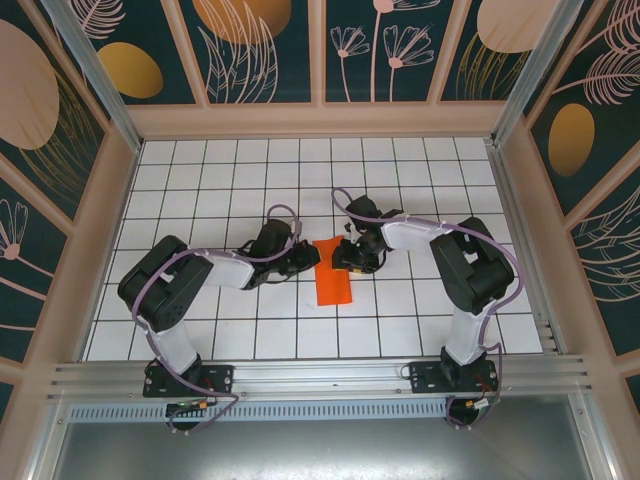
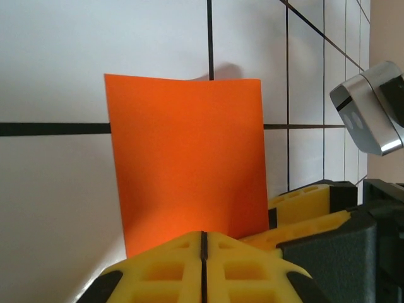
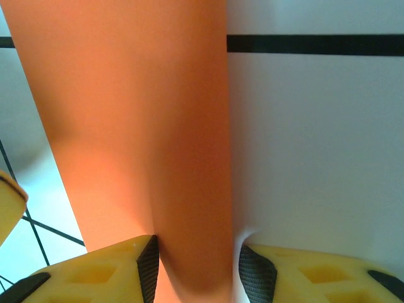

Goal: Fold a paper plane with a square sheet of paper (pick it up from the middle)
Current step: Hold the square sheet of paper at the center of the table.

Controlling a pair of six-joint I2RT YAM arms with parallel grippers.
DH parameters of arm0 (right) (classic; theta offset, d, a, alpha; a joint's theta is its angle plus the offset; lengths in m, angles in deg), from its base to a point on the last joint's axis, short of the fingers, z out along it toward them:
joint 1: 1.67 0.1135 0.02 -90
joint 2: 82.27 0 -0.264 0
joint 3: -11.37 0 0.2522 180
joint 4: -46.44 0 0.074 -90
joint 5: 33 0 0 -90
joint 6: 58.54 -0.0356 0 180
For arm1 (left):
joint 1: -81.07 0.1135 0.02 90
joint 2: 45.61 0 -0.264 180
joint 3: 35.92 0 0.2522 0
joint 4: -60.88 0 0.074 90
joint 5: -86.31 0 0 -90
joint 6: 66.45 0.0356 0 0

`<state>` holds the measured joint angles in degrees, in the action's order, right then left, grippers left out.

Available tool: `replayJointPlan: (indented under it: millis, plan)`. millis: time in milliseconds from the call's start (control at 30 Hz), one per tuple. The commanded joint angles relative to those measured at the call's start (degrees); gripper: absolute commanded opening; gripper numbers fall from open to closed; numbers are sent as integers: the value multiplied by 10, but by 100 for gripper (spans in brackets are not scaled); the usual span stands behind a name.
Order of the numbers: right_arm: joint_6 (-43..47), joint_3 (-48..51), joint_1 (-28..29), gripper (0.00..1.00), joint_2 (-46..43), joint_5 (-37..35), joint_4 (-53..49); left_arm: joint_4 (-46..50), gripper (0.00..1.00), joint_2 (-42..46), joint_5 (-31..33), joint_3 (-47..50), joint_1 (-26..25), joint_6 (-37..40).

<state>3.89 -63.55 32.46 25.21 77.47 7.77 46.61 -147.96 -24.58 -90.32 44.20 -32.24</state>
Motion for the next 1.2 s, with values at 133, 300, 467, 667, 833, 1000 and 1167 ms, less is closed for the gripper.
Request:
replayJointPlan:
  millis: [133,300,467,667,833,1000,1167]
  plan:
    - [12,66,37,47,183,-86,111,17,7,-27,-12,-25,-8,1]
    - [7,68,38,47,184,-89,112,18,7,-36,-15,-30,-11,1]
    - [6,67,40,47,189,-90,113,20,7,-42,-13,-29,-12,1]
    - [8,67,42,46,193,-90,114,26,7,-48,-13,-30,-13,2]
    - [12,66,44,46,193,-91,113,50,6,-54,-6,-36,-14,12]
    - [13,65,45,46,193,-91,112,84,5,-59,4,-39,-14,18]
    - [10,62,45,46,171,-87,107,134,3,-64,23,-41,-15,19]
